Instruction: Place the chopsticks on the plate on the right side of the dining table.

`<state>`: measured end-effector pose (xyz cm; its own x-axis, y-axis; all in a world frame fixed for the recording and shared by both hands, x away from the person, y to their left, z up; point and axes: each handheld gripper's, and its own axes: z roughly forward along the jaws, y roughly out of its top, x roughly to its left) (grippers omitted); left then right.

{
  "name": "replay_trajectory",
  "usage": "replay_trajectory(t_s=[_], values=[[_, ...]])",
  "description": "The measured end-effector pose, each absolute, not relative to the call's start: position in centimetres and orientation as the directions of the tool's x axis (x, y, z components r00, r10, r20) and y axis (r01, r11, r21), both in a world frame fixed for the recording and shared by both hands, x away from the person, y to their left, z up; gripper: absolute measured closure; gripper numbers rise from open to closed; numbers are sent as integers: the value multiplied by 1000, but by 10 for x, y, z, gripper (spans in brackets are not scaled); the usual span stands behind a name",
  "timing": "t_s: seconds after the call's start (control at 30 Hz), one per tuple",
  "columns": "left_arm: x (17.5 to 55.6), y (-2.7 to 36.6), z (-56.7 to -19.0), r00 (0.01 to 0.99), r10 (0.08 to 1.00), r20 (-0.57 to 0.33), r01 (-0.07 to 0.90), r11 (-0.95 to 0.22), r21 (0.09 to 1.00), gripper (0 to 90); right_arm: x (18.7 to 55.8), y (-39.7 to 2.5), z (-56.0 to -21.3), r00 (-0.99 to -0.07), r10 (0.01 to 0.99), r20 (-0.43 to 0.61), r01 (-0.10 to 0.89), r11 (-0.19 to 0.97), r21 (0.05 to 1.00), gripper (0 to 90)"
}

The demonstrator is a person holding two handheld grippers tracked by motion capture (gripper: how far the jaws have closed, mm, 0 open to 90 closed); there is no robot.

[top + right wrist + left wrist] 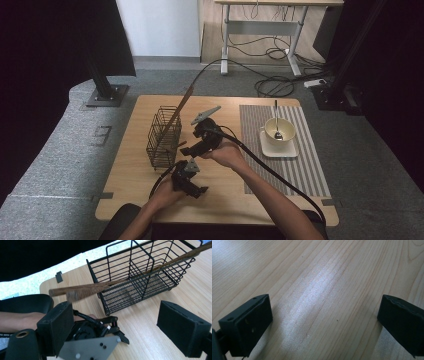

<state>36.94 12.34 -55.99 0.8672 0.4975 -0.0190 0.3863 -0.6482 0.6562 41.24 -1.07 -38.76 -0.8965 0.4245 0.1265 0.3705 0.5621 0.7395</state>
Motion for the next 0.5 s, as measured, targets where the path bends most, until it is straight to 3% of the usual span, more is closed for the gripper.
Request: replay_trajectory(t_s=[0.23,0.5], values=[[369,123,-560,866,499,-19,388,-648,655,0,415,5,-392,-905,411,111,354,581,733,253],[370,124,-560,869,495,-15,383,-653,654,0,418,17,-397,-914,398,77,321,595,737,456]])
